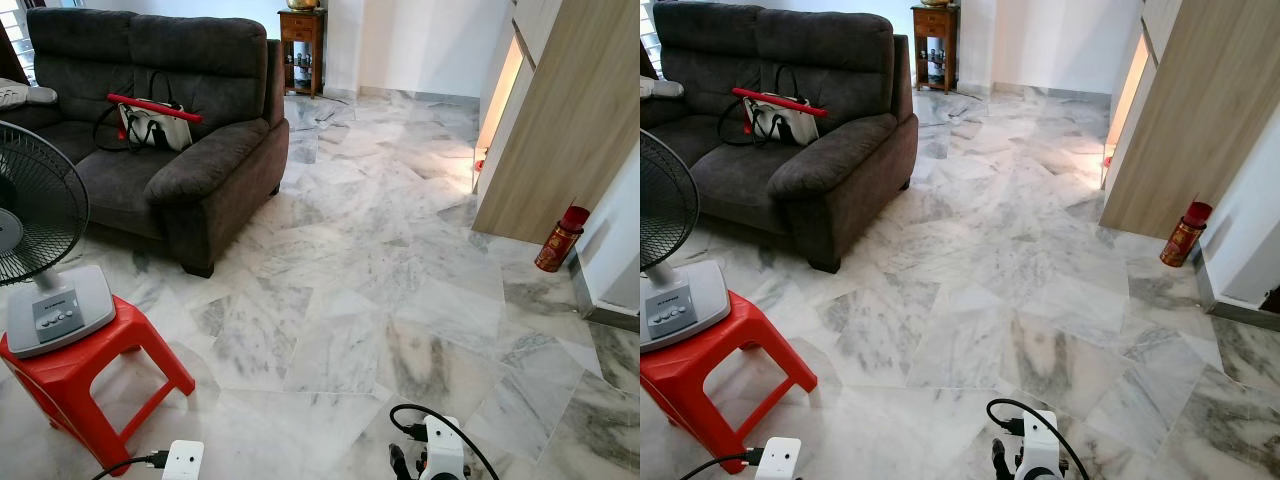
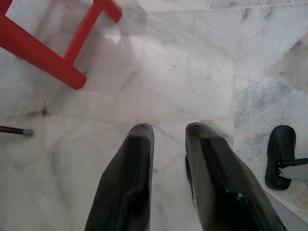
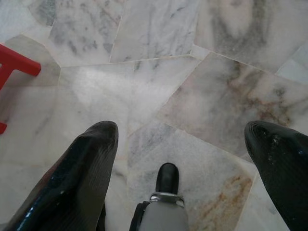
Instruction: Picking trash to rubbish bin
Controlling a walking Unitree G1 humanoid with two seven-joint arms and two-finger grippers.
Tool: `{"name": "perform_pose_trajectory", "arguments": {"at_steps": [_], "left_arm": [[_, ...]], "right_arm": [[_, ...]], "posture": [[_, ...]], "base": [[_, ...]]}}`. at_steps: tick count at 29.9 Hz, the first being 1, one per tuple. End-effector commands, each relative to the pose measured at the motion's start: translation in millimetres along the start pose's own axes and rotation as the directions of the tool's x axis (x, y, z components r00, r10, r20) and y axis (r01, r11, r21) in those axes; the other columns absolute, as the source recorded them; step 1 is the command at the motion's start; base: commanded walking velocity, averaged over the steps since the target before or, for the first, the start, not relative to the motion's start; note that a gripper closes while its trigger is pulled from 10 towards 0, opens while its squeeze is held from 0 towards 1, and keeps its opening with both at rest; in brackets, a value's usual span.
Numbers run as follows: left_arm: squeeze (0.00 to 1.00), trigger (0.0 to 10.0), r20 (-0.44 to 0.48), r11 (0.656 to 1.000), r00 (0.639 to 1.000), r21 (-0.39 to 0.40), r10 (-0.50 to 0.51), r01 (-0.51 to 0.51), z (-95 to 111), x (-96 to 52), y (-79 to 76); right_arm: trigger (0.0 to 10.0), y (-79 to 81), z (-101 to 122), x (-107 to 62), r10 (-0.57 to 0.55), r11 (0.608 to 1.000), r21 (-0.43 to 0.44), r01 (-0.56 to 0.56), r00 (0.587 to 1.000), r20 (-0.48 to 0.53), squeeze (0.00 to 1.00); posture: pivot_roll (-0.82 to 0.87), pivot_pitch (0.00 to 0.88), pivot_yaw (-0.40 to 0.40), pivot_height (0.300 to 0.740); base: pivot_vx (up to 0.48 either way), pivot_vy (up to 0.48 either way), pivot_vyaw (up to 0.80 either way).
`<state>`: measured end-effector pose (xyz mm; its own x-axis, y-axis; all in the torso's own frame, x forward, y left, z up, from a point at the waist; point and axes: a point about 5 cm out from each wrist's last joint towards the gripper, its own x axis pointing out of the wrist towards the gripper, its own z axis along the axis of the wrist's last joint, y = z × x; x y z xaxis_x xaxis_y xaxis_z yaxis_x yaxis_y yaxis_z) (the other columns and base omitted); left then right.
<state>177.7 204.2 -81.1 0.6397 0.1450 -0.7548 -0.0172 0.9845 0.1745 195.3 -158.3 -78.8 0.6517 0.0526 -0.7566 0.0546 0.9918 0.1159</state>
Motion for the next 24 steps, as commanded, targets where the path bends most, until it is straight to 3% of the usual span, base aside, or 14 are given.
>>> {"name": "perform_pose_trajectory", "arguments": {"at_steps": [1,13,24], "left_arm": [[0.0,10.0,0.011,1.0,1.0,-0.006,0.011,-0.011,1,0.1,1.8],[0.0,10.0,0.024,1.0,1.0,-0.008,0.013,-0.013,3,0.3,2.6],[0.0,10.0,0.121,0.999,0.993,-0.035,0.014,-0.01,27,4.4,2.4]], "right_arm": [[10.0,-1.5,3,0.5,-0.007,1.0,0.001,0.007,1.0,0.005,0.0],[10.0,-3.4,3,0.1,-0.01,1.0,0.001,0.01,1.0,0.01,0.0],[10.0,-5.6,12,1.3,-0.014,1.0,-0.008,0.014,0.999,0.048,0.0]], "posture": [[0.01,0.0,-0.045,0.74],[0.0,0.0,-0.045,0.74],[0.0,0.0,-0.052,0.74]], "base": [[0.0,0.0,0.0],[0.0,0.0,0.0],[0.0,0.0,0.0]]}}
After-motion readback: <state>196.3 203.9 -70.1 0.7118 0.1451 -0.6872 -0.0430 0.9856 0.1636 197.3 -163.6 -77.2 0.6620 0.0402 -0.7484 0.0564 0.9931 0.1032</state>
